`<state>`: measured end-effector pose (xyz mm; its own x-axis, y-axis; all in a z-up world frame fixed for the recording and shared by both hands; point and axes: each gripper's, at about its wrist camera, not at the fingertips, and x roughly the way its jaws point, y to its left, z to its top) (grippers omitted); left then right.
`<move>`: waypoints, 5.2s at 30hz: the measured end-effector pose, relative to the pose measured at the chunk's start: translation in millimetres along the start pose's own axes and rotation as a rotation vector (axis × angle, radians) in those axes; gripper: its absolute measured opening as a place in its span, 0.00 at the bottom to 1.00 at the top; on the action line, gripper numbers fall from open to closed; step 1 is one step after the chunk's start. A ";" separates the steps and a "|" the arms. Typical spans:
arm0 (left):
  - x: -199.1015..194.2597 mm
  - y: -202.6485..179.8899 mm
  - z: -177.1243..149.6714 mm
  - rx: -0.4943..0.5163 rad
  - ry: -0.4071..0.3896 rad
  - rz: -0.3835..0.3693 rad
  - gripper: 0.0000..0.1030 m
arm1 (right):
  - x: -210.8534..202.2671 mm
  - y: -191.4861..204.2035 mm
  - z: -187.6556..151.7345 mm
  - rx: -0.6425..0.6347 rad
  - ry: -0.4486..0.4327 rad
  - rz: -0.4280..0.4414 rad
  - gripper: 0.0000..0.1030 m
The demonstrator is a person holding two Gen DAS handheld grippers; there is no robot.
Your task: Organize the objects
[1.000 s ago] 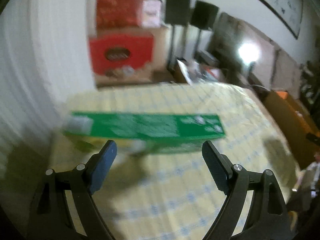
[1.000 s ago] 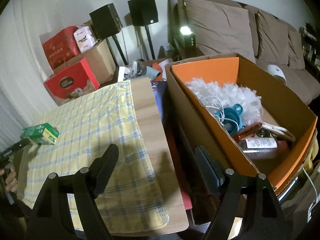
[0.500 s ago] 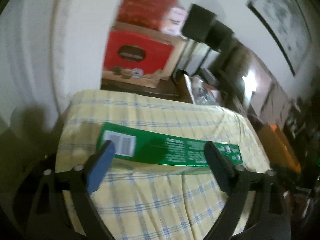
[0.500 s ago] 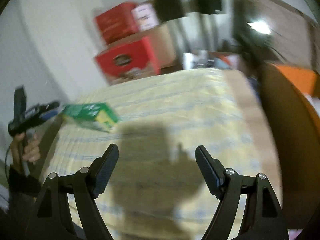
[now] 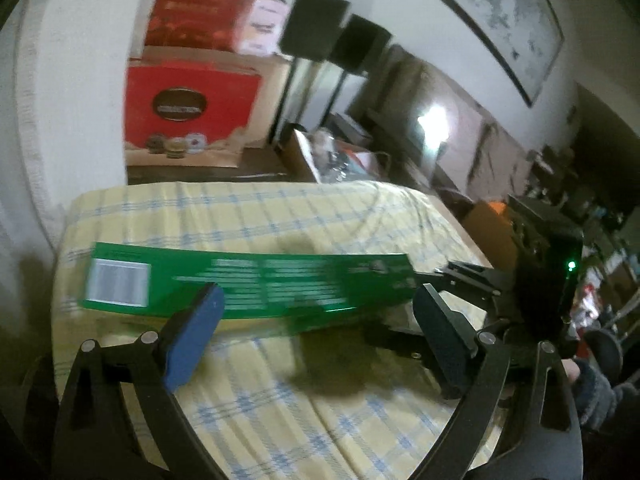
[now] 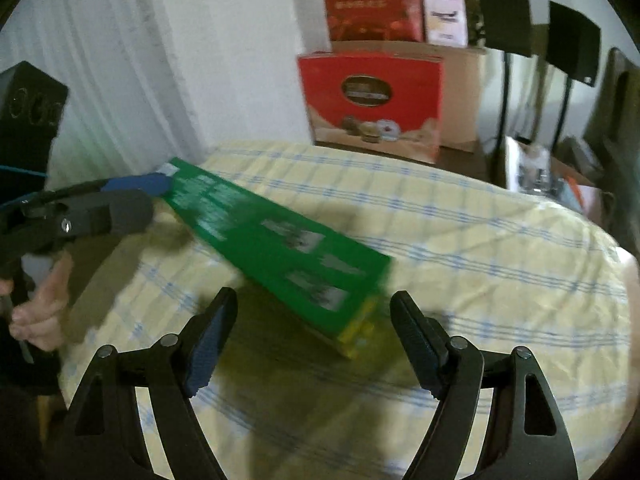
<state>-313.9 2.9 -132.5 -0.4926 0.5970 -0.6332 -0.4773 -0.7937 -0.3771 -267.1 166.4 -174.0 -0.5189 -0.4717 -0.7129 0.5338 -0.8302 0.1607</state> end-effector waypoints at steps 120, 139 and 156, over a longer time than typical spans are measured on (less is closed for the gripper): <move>30.3 -83.0 -48.0 0.083 -0.001 0.201 0.98 | -104.6 -100.1 -62.2 0.481 -0.216 -0.078 0.69; 33.7 -83.8 -41.3 0.061 -0.016 0.189 0.98 | -113.1 -108.2 -58.4 0.489 -0.276 -0.037 0.77; 39.0 -109.3 -45.3 0.146 -0.019 0.188 0.98 | -91.1 -102.2 -61.5 0.461 -0.201 -0.030 0.77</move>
<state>-248.0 107.6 -146.6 -0.5957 0.4433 -0.6698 -0.4750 -0.8669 -0.1513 -233.3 312.4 -167.4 -0.6720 -0.4558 -0.5837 0.1899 -0.8679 0.4590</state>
